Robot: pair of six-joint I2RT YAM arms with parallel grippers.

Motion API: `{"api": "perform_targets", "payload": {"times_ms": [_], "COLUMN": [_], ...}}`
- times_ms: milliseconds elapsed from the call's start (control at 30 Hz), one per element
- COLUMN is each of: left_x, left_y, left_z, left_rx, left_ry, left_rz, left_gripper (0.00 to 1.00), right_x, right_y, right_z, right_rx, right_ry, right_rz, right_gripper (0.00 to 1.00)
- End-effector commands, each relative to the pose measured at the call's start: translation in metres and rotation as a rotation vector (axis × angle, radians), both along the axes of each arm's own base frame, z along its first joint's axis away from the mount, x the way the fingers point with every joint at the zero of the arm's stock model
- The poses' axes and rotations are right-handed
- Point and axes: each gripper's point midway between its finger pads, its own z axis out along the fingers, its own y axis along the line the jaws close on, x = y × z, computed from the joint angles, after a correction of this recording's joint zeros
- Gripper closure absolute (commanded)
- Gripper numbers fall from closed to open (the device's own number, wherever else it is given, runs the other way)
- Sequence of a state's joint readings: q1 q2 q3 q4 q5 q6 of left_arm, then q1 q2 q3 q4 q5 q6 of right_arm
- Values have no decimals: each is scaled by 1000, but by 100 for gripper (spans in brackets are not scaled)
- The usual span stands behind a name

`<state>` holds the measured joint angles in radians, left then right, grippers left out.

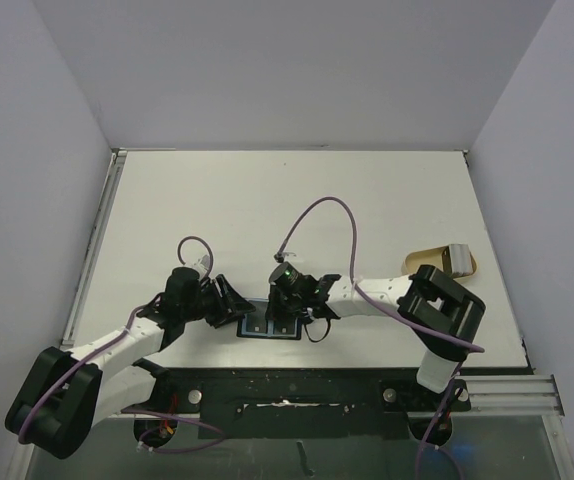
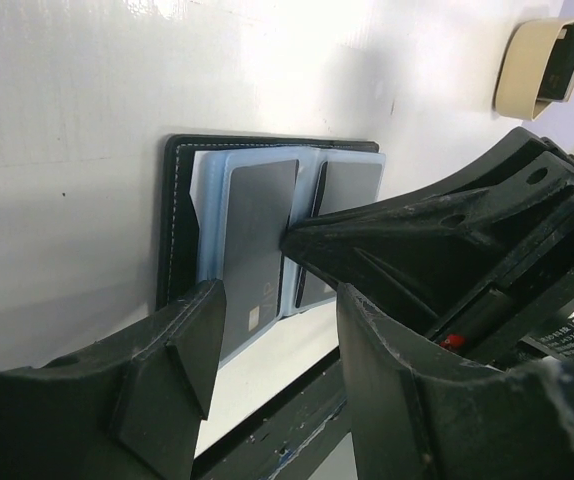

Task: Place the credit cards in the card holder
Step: Turn over the card slot in the card holder.

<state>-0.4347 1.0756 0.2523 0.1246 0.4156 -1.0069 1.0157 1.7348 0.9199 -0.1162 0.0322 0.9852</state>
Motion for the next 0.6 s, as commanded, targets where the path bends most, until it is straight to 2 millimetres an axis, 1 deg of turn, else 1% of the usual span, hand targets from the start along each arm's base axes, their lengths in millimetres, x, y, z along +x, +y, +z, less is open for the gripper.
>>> {"api": "perform_targets", "payload": {"times_ms": [0,133,333,467,567], "left_x": [12,13,13,13,14], "left_y": [-1,1,-2,-5,-4], "left_z": [8,6,8,13,12], "left_rx": [-6,5,-15,-32,-29], "left_ry": [-67,-66,-67,-65,-60], "left_rz": [9,15,5,4,14], "left_gripper": [53,53,53,53,53], "right_x": [-4,-3,-4,-2,2], "right_y": [-14,-18,-18,-13,-5], "right_z": [-1,3,3,13,24], "right_rx": [-21,-31,-29,-5,24], "right_ry": [5,-7,-8,-20,-37], "right_rz": [-24,-33,-26,-21,-17], "right_gripper": [91,91,90,81,81]}}
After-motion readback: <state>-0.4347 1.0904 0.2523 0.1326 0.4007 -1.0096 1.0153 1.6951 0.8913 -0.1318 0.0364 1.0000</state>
